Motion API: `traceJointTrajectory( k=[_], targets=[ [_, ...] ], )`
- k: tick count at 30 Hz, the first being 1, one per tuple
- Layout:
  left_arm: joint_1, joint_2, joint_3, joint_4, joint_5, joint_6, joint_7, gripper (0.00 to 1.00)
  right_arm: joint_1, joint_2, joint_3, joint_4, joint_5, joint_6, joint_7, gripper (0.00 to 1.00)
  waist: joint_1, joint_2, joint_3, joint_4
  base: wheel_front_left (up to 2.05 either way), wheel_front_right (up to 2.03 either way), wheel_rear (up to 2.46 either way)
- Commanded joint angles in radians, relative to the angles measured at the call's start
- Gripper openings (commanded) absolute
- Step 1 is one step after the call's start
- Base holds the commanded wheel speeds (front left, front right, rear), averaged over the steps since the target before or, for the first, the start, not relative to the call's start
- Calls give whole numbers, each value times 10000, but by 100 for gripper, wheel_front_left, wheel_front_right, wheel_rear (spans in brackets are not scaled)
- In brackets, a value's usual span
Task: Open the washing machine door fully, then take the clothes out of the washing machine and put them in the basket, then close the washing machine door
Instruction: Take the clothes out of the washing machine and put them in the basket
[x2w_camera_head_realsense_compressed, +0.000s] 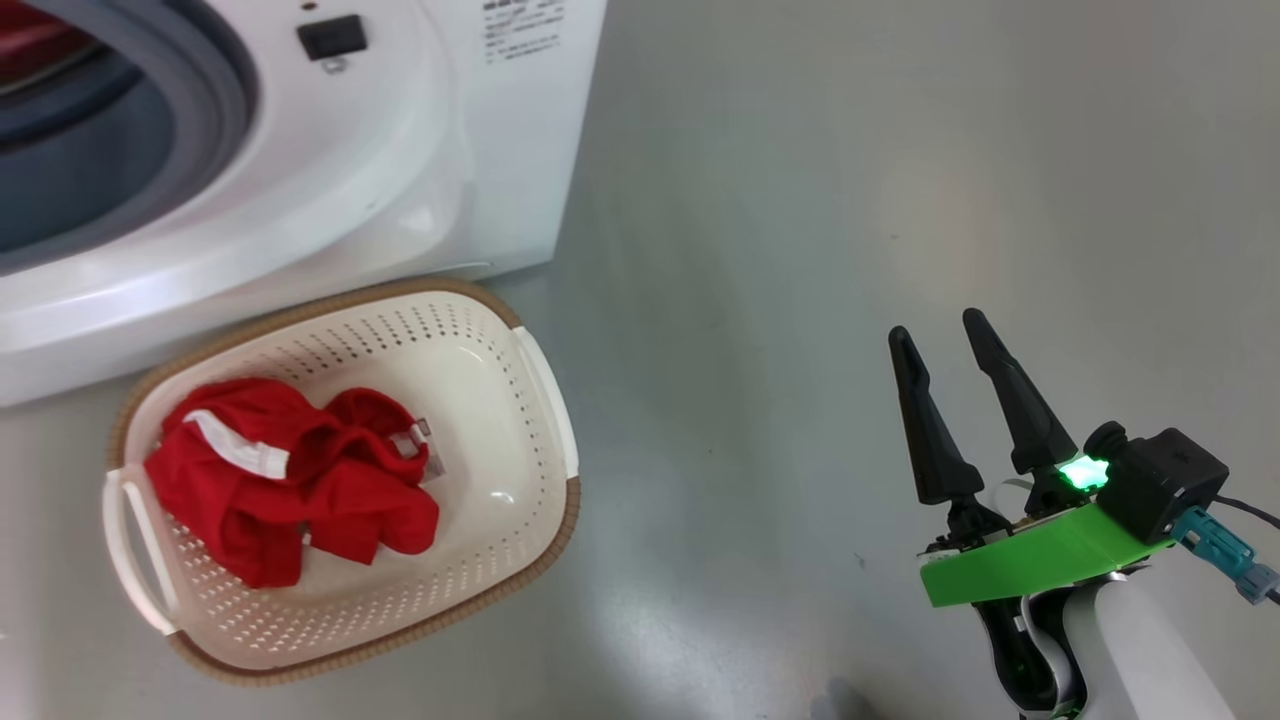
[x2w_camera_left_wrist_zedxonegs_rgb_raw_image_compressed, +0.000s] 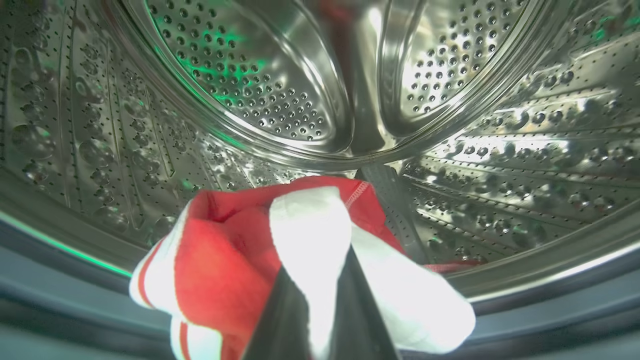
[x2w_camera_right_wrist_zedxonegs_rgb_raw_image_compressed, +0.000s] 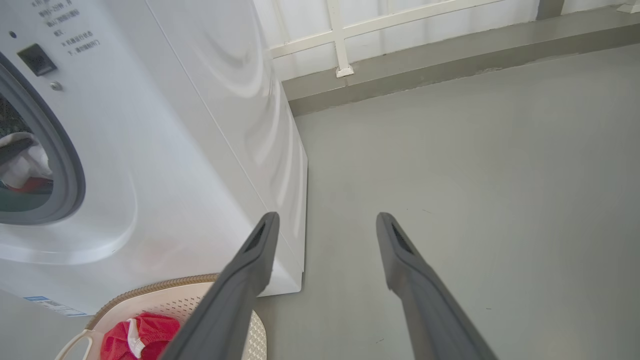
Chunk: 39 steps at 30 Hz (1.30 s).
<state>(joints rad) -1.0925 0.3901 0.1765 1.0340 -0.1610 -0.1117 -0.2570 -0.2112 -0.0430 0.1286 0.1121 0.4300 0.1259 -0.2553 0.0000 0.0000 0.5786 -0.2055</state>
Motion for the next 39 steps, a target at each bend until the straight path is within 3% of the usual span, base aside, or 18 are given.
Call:
traceJointTrajectory(
  k=[1, 14, 27, 39],
  targets=[
    [407, 367, 272, -540, -184, -75, -48, 0, 52, -72, 132, -156, -83, 48, -65, 100, 0, 0, -221, 181, 0, 0, 0],
    [2133, -683, 915, -2938, -1306, -185, -48, 0, 216, -72, -112, 31, -210, 48, -65, 100, 0, 0, -974, 600, 0, 0, 0],
    [4179, -1410, 849, -5712, -2734, -188, -48, 0, 478, -72, -464, 162, -442, 48, -65, 100, 0, 0, -1707, 1230, 0, 0, 0],
    [5875, -1874, 636, -8496, -3194, -189, -48, 0, 704, -72, -610, 229, -519, 48, -65, 100, 0, 0, -2164, 1641, 0, 0, 0]
  ],
)
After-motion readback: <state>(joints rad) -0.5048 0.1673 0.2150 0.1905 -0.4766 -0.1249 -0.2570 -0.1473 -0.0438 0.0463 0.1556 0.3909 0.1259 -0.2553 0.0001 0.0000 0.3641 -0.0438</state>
